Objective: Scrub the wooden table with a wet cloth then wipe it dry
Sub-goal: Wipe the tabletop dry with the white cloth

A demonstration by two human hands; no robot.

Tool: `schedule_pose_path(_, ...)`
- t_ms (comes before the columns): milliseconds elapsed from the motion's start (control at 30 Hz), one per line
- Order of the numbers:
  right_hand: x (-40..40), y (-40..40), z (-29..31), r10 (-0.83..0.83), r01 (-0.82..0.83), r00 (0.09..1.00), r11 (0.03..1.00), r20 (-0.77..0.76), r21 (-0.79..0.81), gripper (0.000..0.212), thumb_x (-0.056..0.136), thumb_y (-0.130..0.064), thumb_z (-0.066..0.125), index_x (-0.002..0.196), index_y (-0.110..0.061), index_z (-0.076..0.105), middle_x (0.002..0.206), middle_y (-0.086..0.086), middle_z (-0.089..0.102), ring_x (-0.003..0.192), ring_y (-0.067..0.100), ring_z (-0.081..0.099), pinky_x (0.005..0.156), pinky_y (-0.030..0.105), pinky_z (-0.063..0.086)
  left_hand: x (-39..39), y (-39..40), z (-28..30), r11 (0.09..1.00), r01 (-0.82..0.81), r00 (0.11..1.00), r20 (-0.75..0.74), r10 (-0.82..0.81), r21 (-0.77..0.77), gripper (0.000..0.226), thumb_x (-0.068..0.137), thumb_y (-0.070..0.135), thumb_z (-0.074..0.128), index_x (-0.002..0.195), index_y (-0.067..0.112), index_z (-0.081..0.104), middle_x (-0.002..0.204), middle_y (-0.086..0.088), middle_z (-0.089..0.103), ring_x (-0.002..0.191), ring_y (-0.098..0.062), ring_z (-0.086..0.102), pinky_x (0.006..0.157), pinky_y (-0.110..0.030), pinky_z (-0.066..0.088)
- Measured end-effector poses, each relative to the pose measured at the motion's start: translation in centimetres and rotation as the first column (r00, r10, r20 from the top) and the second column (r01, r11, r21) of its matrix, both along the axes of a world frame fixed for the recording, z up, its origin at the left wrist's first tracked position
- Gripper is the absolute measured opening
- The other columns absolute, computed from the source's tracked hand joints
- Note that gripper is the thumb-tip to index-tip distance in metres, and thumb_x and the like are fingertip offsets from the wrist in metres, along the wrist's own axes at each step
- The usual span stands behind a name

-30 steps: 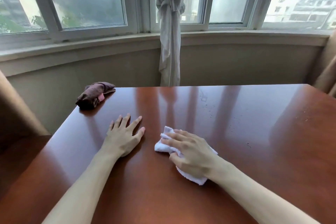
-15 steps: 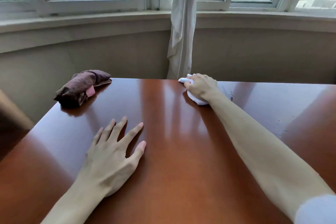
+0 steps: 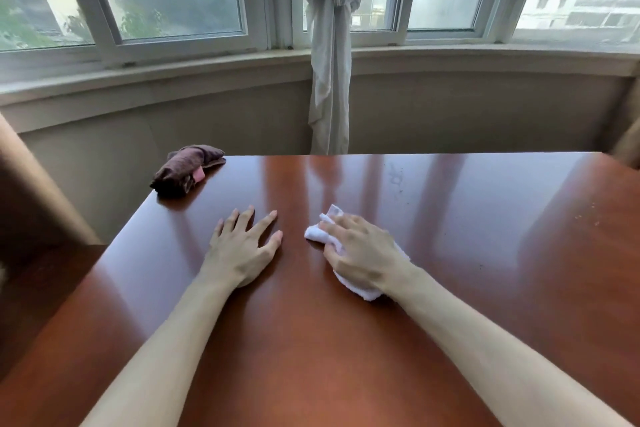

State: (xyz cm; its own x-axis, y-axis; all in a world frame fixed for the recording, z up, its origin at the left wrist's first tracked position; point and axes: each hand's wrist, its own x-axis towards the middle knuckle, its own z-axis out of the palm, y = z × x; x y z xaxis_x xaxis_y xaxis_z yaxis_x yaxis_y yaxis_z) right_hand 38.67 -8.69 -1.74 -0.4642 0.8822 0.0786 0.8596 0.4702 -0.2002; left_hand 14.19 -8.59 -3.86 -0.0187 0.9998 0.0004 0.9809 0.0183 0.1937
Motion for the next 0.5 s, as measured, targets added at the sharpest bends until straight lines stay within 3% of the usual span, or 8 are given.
schedule_pose_path(100, 0.5, -5.6, -0.7, 0.033, -0.030, 0.999, 0.998, -0.042, 0.056, 0.056, 0.095, -0.046, 0.031, 0.150, -0.038, 0.043, 0.159, -0.022, 0.036, 0.149, 0.007, 0.028, 0.117, 0.034, 0.033, -0.1, -0.1, -0.1, 1.000, 0.009, 1.000, -0.003, -0.009, -0.002, 0.060, 0.099, 0.064, 0.024, 0.156, 0.048, 0.018, 0.167, -0.002, 0.016, 0.154, -0.026, 0.007, 0.125, -0.047, 0.004)
schedule_pose_path(200, 1.0, -5.3, -0.5, 0.067, -0.068, 0.995, 0.998, -0.072, -0.007, 0.065, 0.089, -0.050, 0.025, 0.151, -0.040, 0.043, 0.159, -0.026, 0.034, 0.150, 0.002, 0.024, 0.119, 0.032, 0.031, -0.1, 0.1, -0.2, 1.000, 0.011, 1.000, -0.007, -0.011, 0.013, 0.060, 0.099, 0.063, 0.024, 0.157, 0.048, 0.017, 0.168, -0.002, 0.015, 0.154, -0.027, 0.007, 0.125, -0.047, 0.005)
schedule_pose_path(333, 1.3, 3.6, -0.1, -0.001, 0.000, 0.998, 1.000, -0.060, -0.019, 0.050, 0.100, -0.036, 0.036, 0.150, -0.042, 0.045, 0.161, -0.020, 0.033, 0.151, 0.004, 0.023, 0.118, 0.037, 0.029, -0.2, 0.2, -0.5, 0.999, 0.014, 1.000, 0.006, -0.014, 0.032, 0.061, 0.099, 0.065, 0.022, 0.157, 0.048, 0.016, 0.168, 0.000, 0.012, 0.155, -0.024, 0.005, 0.125, -0.045, 0.004)
schedule_pose_path(500, 0.8, 19.3, -1.1, -0.142, 0.141, 0.990, 0.990, -0.010, -0.016, 0.051, 0.094, -0.040, 0.019, 0.134, -0.063, 0.040, 0.152, -0.012, 0.044, 0.144, 0.020, 0.039, 0.109, 0.056, 0.039, -0.5, 0.5, -1.1, 0.998, 0.002, 1.000, 0.014, -0.003, 0.057, 0.063, 0.094, 0.072, 0.015, 0.154, 0.057, 0.003, 0.169, 0.009, 0.005, 0.155, -0.017, -0.001, 0.126, -0.040, 0.000)
